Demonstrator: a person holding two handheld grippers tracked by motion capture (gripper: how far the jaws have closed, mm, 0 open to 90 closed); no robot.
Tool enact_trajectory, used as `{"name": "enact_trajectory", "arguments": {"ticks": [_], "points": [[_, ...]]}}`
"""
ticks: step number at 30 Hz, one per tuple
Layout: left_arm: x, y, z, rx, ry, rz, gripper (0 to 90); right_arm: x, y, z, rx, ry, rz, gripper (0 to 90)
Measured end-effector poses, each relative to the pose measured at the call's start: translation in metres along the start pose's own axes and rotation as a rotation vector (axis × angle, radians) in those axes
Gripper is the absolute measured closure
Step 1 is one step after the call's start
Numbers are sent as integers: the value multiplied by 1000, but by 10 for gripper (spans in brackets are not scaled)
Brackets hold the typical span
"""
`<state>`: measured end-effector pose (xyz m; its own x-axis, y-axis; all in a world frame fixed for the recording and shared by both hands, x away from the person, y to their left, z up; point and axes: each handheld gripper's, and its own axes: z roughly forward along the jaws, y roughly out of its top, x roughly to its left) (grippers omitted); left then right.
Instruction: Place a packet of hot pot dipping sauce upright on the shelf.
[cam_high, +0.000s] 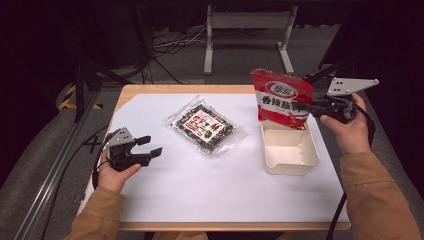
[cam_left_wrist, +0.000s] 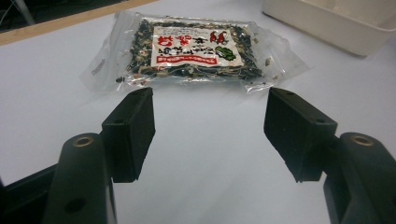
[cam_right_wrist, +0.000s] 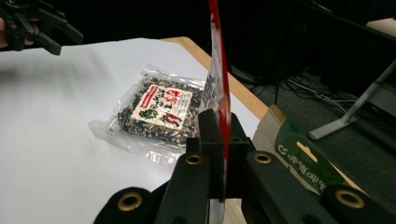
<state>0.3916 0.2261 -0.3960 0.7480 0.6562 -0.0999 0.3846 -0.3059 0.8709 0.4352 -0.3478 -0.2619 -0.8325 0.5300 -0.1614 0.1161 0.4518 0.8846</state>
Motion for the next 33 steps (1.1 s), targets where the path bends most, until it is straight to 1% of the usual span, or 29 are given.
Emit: {"name": "enact_trajectory", "arguments": {"ticks": [2,7,9,13,14,16,18,22,26,29,30,33], "points": [[0,0,0,1,-4,-3,358,-2,-2,1,6,-1,-2,897],[0,0,0,1,-5,2,363,-8,-8,5,26,-2,14,897],[0,0,0,1,-5,-2,363,-10,-11,6,30,-3,19,897],[1,-1,0,7,-4,0,362,-14,-20,12,42,-8,41,897],[2,-1,1,8,-6,-8,362,-14,-22,13,42,-8,45,897],[2,-2,1,11,-5,-9,362,-18,-29,17,56,-13,60,897],[2,-2,1,10,-7,-14,362,-19,-30,18,60,-14,65,897],[3,-2,2,11,-13,-19,360,-21,-35,23,85,-38,51,896],[4,-3,3,19,-16,-20,359,-24,-38,26,97,-59,44,896],[4,-3,3,20,-15,-16,359,-26,-42,29,117,-79,28,895],[4,-4,3,21,-19,-21,358,-26,-43,31,122,-83,25,894],[3,-4,4,25,-19,-29,357,-26,-47,36,121,-93,28,892]]}}
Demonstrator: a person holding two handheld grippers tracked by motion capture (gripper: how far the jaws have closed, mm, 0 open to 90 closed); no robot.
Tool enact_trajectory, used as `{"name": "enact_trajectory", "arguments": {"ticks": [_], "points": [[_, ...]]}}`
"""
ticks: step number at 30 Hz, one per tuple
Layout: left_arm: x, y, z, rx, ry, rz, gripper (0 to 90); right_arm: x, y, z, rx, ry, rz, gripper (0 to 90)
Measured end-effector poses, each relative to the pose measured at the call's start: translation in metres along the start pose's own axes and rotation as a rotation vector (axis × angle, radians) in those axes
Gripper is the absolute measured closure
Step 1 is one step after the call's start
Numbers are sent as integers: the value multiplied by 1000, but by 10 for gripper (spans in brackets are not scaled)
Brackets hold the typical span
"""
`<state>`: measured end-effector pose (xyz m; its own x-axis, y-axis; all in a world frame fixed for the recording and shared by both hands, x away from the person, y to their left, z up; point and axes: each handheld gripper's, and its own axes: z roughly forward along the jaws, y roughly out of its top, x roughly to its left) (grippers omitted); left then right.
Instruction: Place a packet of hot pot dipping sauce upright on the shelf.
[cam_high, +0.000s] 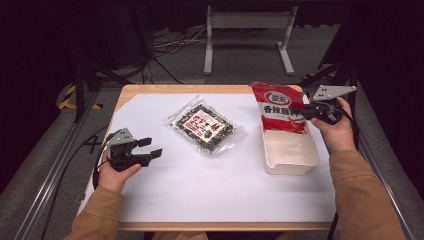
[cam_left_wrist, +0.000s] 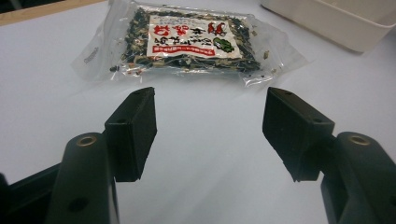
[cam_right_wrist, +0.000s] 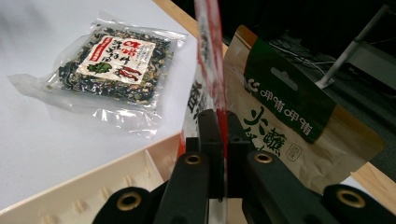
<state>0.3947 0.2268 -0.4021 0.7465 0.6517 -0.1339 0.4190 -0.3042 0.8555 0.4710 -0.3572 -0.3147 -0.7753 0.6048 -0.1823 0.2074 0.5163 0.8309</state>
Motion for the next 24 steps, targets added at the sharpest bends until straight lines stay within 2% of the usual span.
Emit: {"name": "enact_trajectory", "arguments": {"ticks": [4,8,14,17,20,24], "points": [[0,0,0,0,0,3,357,0,-2,4,-2,-3,4,886],[0,0,0,-1,0,5,357,0,-2,6,14,-23,-19,865],[0,0,-1,0,-3,6,357,-1,-8,7,22,-45,-17,852],[0,0,-1,0,-3,9,356,0,-12,6,21,-44,-10,858],[0,0,-1,1,-4,4,356,1,-17,6,52,-50,-4,875],[0,0,0,2,-4,5,355,0,-23,5,42,-49,28,890]]}}
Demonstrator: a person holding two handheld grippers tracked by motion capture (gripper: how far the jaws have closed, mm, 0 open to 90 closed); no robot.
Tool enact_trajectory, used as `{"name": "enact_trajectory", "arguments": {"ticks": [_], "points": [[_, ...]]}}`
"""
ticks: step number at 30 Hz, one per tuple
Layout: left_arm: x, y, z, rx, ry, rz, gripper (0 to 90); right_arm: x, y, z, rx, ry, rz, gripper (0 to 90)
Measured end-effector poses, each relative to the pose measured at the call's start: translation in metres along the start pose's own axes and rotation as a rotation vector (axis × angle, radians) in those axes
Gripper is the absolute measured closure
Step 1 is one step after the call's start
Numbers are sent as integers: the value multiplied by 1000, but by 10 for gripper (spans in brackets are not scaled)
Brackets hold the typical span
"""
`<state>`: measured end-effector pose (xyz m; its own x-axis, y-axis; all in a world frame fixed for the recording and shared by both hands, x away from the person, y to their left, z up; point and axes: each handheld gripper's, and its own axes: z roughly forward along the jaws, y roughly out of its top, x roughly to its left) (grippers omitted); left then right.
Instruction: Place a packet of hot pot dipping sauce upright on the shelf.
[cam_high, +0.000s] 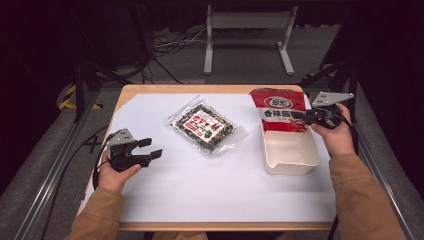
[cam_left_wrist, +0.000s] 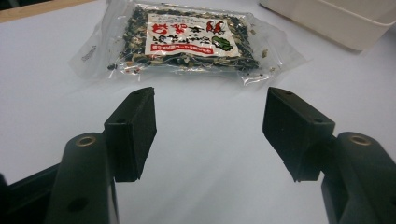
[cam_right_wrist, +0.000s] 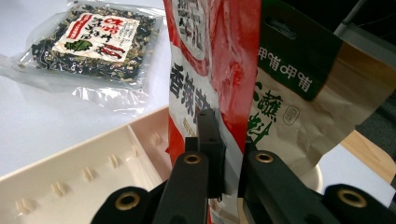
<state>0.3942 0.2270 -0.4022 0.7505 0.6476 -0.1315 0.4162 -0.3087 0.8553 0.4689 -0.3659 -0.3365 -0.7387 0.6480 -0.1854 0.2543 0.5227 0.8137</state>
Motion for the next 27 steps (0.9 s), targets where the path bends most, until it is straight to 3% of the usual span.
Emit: {"name": "enact_trajectory", "arguments": {"ticks": [4,10,13,19,27], "points": [[0,0,0,0,-5,-3,354,1,-3,3,47,-18,18,893],[0,0,-1,1,-6,-2,354,-4,-21,7,92,-27,104,893],[0,0,0,0,-2,-5,354,-4,-27,7,81,-26,131,894],[-1,0,2,9,-3,2,346,-3,-28,7,81,-32,138,885],[0,0,4,25,15,-9,331,-1,-27,2,76,-73,209,701]]}}
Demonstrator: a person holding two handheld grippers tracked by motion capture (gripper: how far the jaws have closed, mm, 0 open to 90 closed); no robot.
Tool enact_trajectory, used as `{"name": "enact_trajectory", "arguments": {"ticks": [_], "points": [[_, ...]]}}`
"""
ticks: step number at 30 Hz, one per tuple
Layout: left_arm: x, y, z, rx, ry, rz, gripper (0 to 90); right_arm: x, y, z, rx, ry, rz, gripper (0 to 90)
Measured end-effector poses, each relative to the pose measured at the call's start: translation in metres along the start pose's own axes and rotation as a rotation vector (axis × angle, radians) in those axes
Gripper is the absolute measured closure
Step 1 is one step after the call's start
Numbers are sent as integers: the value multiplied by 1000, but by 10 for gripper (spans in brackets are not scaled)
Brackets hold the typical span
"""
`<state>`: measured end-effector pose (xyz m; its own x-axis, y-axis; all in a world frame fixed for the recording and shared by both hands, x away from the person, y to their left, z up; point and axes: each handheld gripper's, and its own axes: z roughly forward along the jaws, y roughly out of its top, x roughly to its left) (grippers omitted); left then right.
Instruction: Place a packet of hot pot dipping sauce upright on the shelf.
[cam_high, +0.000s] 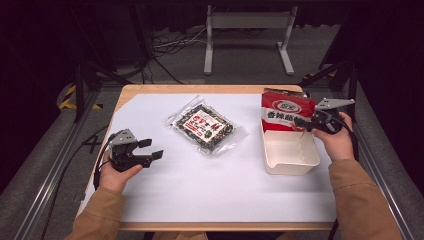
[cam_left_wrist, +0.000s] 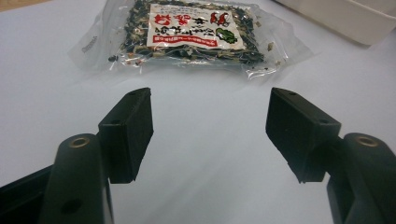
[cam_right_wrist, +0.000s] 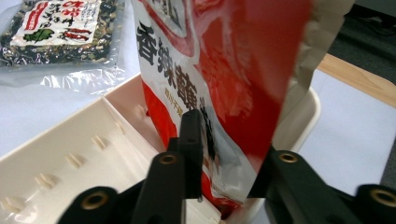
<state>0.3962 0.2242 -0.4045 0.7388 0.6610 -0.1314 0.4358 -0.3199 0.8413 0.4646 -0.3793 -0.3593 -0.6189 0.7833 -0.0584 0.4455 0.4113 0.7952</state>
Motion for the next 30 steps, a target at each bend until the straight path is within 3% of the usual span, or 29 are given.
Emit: {"name": "enact_trajectory", "arguments": {"ticks": [6,11,18,25,30], "points": [[-1,1,1,1,4,-11,299,4,1,-13,-39,-31,27,516],[-2,3,3,0,1,8,272,6,-1,-22,-72,-40,53,432],[-6,9,4,-23,-6,16,256,19,-1,-40,-107,-53,51,401],[-10,15,4,-28,-13,25,257,38,0,-66,-144,-88,95,391],[-13,19,4,-28,-19,33,257,55,4,-79,-167,-47,55,390]]}}
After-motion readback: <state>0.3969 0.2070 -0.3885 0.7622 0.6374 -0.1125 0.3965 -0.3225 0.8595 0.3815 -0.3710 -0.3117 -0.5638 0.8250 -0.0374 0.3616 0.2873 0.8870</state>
